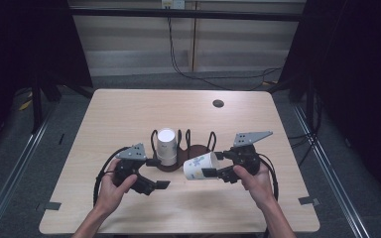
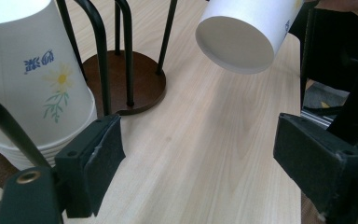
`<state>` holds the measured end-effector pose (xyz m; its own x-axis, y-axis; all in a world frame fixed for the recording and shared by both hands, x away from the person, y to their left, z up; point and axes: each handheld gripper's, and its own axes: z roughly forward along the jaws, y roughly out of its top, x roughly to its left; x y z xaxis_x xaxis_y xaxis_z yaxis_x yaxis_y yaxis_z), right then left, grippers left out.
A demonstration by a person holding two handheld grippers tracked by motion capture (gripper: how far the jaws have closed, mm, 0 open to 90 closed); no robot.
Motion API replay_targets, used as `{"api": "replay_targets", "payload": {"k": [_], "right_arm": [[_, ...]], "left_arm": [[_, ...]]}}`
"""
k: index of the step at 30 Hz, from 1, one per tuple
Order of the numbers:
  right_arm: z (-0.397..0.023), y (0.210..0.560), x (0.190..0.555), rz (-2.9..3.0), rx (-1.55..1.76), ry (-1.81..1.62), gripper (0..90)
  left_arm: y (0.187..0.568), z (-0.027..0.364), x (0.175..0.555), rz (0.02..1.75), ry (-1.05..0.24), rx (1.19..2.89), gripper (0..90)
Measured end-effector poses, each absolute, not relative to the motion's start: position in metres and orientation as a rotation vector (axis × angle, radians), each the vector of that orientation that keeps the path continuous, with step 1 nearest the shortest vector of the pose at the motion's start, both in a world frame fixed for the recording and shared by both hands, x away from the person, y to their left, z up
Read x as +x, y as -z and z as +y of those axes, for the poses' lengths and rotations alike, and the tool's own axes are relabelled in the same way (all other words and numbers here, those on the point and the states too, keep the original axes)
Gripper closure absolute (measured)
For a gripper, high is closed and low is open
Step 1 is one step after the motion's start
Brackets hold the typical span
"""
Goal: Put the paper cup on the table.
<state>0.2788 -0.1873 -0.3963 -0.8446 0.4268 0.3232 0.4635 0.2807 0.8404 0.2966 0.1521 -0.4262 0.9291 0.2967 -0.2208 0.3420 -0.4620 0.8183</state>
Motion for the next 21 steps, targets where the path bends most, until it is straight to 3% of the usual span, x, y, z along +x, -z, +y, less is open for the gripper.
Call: {"api": "replay_targets", "payload": {"k": [21], "right_arm": [[-0.217,0.396,0.276,-2.528,-0.961,1.572,30.9]], "left_arm": [[0.429,0.167,0.298,0.480,0.014,2.104,16.0]]}}
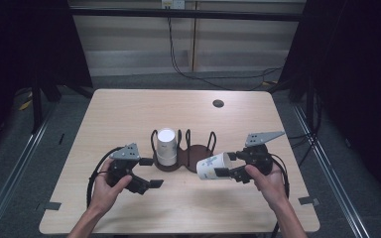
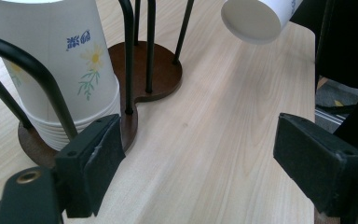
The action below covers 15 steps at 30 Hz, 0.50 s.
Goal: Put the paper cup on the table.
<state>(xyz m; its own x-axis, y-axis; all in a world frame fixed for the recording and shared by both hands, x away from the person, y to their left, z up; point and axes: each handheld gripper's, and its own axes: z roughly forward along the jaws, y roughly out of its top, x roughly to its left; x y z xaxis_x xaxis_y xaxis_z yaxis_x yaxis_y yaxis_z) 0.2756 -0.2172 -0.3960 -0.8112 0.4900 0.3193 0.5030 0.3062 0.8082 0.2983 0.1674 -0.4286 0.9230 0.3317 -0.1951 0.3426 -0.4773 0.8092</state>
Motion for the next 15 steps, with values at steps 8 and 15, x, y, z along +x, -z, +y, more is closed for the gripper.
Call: {"api": "replay_targets", "payload": {"k": [8,15], "right_arm": [[-0.232,0.393,0.278,-2.559,-1.023,1.535,30.8],[-0.241,0.392,0.284,-2.582,-1.081,1.500,30.7]], "left_arm": [[0.429,0.169,0.295,0.478,0.021,2.101,16.1],[0.430,0.169,0.294,0.457,0.012,2.112,16.1]]}}
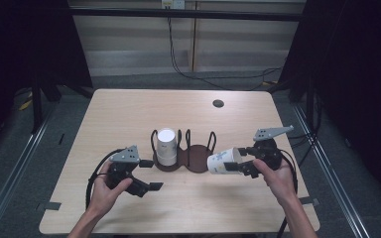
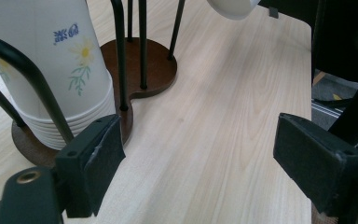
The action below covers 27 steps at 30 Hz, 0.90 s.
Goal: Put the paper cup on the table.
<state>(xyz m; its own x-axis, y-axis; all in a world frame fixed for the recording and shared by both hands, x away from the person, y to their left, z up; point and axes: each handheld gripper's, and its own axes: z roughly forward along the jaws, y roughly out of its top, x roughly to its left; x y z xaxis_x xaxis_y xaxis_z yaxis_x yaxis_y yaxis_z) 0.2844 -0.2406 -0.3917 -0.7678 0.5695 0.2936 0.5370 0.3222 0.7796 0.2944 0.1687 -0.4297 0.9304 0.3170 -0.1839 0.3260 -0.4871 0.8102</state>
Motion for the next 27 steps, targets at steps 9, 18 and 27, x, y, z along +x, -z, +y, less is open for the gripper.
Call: {"api": "replay_targets", "payload": {"k": [9,18,27], "right_arm": [[-0.246,0.386,0.295,2.528,1.098,-1.356,30.7],[-0.250,0.383,0.309,2.525,1.141,-1.240,30.5],[-0.250,0.377,0.321,2.524,1.165,-1.160,30.2]], "left_arm": [[0.430,0.170,0.294,0.463,0.013,2.111,16.1],[0.432,0.169,0.295,0.467,0.009,2.124,16.2],[0.431,0.169,0.294,0.462,0.005,2.126,16.1]]}}
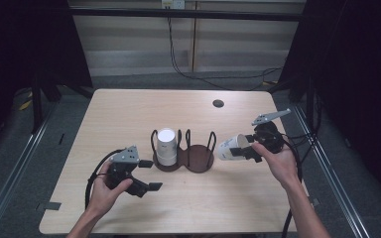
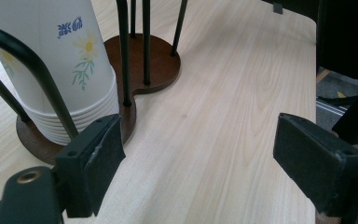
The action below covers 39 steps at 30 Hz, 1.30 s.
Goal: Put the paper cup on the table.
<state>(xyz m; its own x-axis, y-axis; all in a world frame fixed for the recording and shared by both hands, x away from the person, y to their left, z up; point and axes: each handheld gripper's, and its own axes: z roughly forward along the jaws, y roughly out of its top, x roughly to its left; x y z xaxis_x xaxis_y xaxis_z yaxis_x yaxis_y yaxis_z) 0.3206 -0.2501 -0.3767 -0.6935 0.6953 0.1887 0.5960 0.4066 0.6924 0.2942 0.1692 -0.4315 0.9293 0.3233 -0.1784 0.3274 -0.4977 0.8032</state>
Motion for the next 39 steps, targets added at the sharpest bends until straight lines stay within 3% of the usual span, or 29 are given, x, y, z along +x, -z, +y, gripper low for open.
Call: {"api": "replay_targets", "payload": {"k": [39], "right_arm": [[-0.242,0.398,0.395,2.624,1.372,-0.526,27.4]], "left_arm": [[0.437,0.172,0.296,0.479,0.010,2.141,16.2]]}}
